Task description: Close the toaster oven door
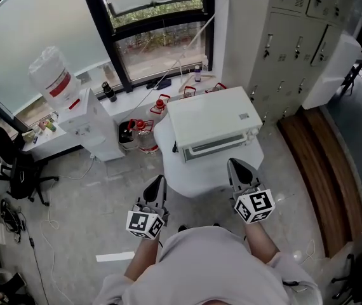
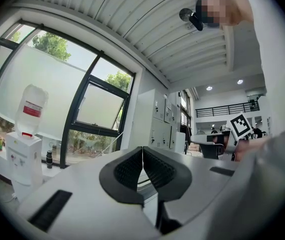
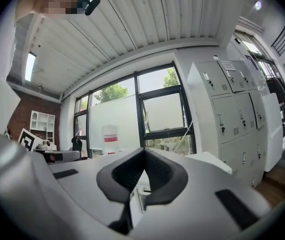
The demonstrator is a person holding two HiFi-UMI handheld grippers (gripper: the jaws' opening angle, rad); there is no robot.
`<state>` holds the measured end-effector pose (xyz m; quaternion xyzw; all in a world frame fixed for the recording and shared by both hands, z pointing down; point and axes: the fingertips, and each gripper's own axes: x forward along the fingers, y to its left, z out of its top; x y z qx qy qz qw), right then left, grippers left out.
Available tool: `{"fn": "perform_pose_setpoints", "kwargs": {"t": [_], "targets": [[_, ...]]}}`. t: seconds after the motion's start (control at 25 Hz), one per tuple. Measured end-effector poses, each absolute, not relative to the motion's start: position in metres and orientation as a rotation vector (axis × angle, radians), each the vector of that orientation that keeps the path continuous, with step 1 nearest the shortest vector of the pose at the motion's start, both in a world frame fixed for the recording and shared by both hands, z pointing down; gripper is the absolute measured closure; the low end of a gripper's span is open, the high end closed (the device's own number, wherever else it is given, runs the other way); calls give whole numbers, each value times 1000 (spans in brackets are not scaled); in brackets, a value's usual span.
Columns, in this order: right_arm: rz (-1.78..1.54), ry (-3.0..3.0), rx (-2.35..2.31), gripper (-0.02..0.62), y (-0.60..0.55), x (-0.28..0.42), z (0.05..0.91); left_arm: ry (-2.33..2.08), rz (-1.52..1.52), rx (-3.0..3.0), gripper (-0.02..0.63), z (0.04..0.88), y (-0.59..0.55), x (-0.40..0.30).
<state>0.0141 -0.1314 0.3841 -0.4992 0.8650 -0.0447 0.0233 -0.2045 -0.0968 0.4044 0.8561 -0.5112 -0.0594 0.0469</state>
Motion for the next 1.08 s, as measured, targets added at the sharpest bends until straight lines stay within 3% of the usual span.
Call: {"fn": "perform_pose_setpoints", "kwargs": {"t": [1.08], "targets": [[-151, 2674, -1552, 589, -133, 4, 394, -1568, -180, 2610, 586, 408, -102, -216]]}}
